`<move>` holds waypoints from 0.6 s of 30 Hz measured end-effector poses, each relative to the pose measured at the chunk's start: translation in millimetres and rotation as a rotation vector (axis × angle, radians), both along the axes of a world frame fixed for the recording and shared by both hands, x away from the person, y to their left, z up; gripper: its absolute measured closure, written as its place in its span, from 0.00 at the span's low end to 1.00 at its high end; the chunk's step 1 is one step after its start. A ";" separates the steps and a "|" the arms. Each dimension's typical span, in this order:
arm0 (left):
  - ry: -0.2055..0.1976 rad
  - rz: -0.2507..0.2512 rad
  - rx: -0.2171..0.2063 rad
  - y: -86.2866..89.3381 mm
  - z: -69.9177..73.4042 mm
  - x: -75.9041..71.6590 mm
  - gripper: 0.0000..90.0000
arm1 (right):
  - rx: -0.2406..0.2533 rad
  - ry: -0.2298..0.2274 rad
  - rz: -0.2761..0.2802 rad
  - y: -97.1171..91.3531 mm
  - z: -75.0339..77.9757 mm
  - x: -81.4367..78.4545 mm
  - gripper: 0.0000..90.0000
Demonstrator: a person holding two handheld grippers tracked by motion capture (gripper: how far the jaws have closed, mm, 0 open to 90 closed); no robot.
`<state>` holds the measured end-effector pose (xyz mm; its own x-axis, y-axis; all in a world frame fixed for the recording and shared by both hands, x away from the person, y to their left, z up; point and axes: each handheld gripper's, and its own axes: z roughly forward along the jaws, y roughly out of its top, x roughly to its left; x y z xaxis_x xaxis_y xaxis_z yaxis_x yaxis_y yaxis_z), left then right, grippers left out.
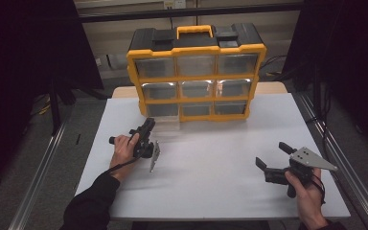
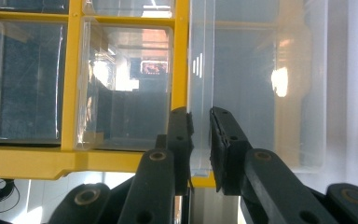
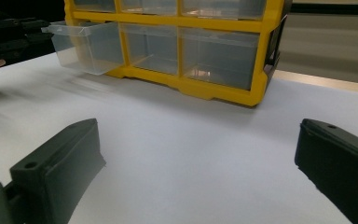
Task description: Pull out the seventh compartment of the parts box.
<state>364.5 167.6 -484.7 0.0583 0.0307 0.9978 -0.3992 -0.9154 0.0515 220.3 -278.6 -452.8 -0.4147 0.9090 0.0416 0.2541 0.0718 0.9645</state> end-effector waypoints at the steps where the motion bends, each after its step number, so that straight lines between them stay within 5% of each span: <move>1: -0.017 -0.005 -0.003 0.0 0.4 -0.5 0.88 | 0.002 0.003 -0.002 0.1 0.0 0.1 0.00; 9: -0.009 0.004 0.015 0.1 0.9 -2.8 0.88 | -0.001 0.006 0.003 -0.2 -0.3 0.6 0.00; 10: -0.002 0.005 -0.018 0.8 -1.6 -3.0 0.88 | 0.001 0.008 0.003 0.0 -0.2 0.6 0.00; 12: -0.008 -0.001 0.007 1.1 0.2 -3.4 0.88 | -0.001 0.005 0.006 0.1 -0.3 0.5 0.00; 18: 0.013 -0.010 -0.022 2.4 0.2 -3.4 0.88 | 0.000 0.005 0.004 0.2 -0.1 0.2 0.00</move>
